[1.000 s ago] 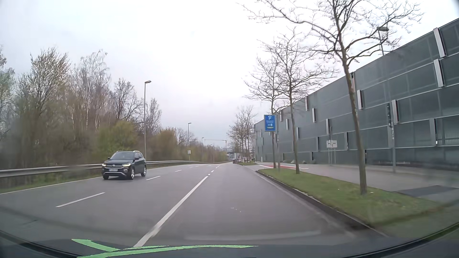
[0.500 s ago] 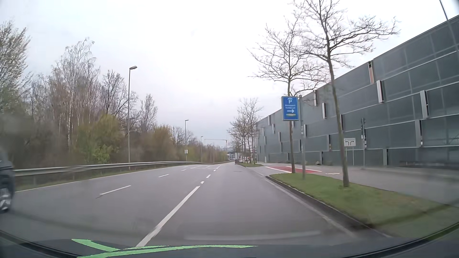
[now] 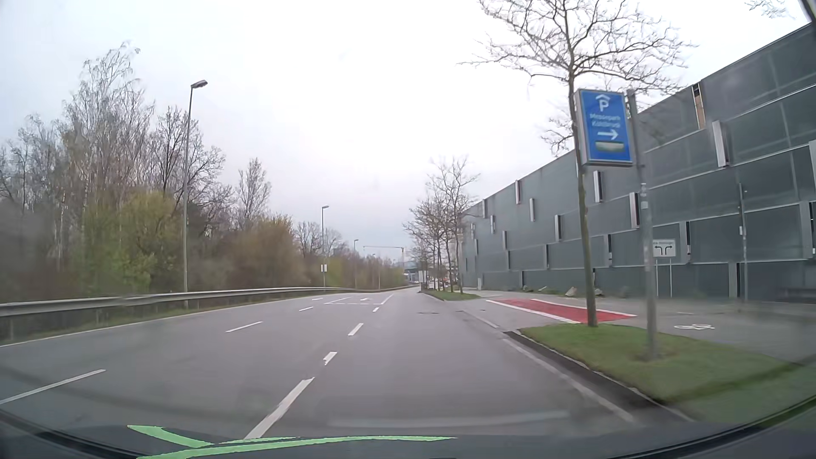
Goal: Follow the waypoints while adhering to traffic rules and regulations
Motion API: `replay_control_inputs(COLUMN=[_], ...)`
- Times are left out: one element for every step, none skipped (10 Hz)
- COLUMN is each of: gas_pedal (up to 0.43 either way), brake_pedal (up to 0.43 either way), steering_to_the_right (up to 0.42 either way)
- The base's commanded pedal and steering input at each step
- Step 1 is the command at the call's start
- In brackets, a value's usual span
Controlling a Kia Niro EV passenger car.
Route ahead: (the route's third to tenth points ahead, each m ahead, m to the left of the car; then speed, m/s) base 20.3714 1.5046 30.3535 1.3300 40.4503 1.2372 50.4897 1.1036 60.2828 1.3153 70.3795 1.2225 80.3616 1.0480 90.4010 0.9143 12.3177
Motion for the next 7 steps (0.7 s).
replay_control_inputs(gas_pedal=[0.11, 0.11, 0.11, 0.11, 0.11, 0.11, 0.11], brake_pedal=[0.0, 0.0, 0.0, 0.0, 0.0, 0.0, 0.0], steering_to_the_right=[-0.001, -0.001, -0.001, -0.001, -0.001, -0.001, -0.001])
